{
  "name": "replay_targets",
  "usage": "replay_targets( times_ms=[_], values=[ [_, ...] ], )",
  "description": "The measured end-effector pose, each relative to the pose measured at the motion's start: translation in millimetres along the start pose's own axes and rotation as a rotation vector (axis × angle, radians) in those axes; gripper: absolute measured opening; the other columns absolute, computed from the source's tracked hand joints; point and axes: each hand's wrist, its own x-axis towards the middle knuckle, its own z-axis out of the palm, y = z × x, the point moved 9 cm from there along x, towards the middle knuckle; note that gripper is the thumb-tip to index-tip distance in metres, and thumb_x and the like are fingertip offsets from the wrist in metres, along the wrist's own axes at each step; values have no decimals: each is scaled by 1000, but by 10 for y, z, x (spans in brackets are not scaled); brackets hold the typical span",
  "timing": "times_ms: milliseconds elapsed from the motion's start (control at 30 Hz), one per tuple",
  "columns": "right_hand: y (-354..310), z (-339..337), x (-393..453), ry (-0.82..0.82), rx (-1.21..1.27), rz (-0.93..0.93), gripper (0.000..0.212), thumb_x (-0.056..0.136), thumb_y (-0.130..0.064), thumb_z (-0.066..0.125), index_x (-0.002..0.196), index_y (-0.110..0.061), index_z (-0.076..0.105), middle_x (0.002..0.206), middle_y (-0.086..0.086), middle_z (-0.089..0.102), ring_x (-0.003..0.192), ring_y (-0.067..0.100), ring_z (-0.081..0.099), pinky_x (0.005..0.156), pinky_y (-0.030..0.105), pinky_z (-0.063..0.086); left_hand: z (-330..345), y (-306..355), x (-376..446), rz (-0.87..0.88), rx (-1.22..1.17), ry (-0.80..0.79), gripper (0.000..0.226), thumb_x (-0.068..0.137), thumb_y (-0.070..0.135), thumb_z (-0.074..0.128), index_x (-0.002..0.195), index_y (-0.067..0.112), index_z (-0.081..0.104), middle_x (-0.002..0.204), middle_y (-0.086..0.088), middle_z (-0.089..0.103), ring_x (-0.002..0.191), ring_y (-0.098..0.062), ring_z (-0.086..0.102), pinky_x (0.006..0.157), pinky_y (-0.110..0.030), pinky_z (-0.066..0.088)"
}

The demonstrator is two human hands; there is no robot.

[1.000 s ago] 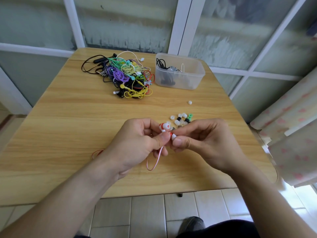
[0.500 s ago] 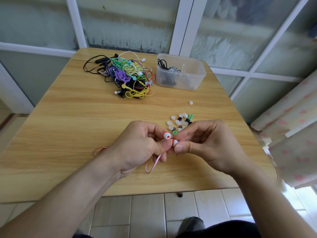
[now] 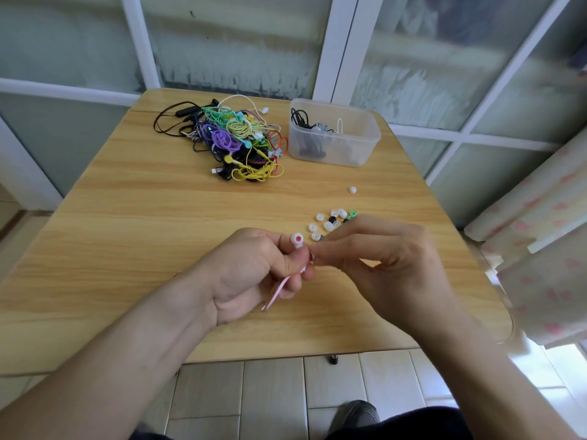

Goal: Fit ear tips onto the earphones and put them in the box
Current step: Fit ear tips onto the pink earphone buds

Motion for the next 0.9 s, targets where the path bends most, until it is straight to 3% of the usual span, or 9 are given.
replay_targets(
  times_ms=[133,300,433,533,767,833,900],
  values=[
    [76,29,11,55,16,118,16,84,-11,75,98,-18,78,85,-2,69,78,9,66,67,28,50,-26,31,-4,52,-139,61,9,84,-2,59,75,-1,60,57,-10,57,41,-10,46,38,-19,36],
    [173,125,-5,-8,143,313,20,86,-16,75,97,-32,76,84,-8,72,82,11,68,72,23,52,-183,78,-20,157,-32,200,7,85,-3,64,78,-1,64,60,-12,64,43,-14,53,43,-22,41],
    [292,145,-46,18,277,459,14,81,-14,79,93,-20,75,78,-9,75,75,6,71,70,15,52,-183,132,-44,209,53,228,4,85,2,67,86,-1,66,62,-9,67,44,-13,56,46,-22,43],
    [250,122,-19,24,199,397,10,79,-14,80,85,-22,78,77,-14,74,73,4,70,69,18,53,-191,130,-40,207,55,237,4,84,2,68,85,-1,66,62,-9,67,44,-13,56,46,-22,43],
    [-13,4,71,63,-11,58,15,79,-5,80,90,-15,78,81,-3,74,74,9,69,67,28,53,-117,57,-22,81,-63,141,10,86,0,64,77,-2,60,60,-12,60,42,-14,48,40,-22,37],
    [9,11,53,67,31,104,17,80,-6,79,91,-19,78,79,-5,74,73,9,69,66,30,54,-105,73,-41,89,-54,137,13,87,0,63,74,0,59,60,-12,60,41,-13,47,40,-21,37],
    [123,44,8,78,132,273,15,80,-9,80,88,-22,78,76,-9,73,70,11,70,64,33,55,-120,112,-61,146,4,172,11,87,0,64,76,0,60,60,-11,63,40,-13,48,41,-21,38]
  ],
)
